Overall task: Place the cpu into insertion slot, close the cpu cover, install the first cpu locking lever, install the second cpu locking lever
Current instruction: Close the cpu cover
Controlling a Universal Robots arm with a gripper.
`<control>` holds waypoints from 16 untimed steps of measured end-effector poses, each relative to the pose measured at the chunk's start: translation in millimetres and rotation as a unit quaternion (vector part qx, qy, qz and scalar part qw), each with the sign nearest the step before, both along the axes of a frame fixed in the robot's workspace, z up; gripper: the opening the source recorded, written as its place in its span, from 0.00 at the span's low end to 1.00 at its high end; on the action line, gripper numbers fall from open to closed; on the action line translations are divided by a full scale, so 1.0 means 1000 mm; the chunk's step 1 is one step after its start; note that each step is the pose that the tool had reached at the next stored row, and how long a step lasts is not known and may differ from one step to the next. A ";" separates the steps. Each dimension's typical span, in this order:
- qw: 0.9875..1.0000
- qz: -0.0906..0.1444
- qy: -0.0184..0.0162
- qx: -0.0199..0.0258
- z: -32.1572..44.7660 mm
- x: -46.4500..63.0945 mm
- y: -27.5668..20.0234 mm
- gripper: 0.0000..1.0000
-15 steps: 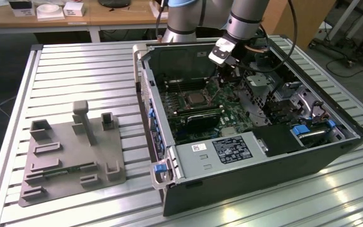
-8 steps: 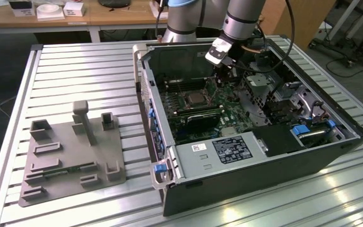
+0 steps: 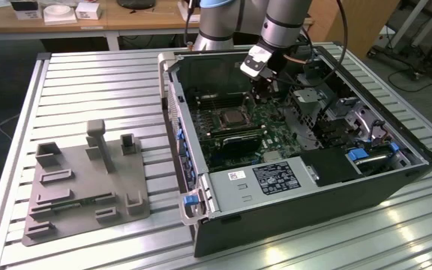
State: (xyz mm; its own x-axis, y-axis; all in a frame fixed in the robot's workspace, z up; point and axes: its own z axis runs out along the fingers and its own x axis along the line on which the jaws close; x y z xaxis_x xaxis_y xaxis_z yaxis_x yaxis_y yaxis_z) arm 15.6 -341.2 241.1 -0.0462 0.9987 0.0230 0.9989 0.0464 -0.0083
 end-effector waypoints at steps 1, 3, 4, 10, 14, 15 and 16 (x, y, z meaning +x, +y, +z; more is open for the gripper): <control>1.000 0.000 0.000 0.000 0.0000 -0.001 0.0000 0.10; 1.000 0.000 0.000 0.000 0.0000 -0.004 0.0000 0.10; 1.000 0.001 0.000 0.000 0.0000 -0.005 0.0000 0.10; 1.000 0.001 0.000 0.000 0.0000 -0.013 0.0000 0.10; 1.000 0.002 0.000 0.000 0.0000 -0.017 0.0000 0.10; 1.000 0.002 0.000 0.000 0.0000 -0.018 0.0000 0.10; 1.000 0.002 0.000 0.000 0.0000 -0.020 0.0000 0.10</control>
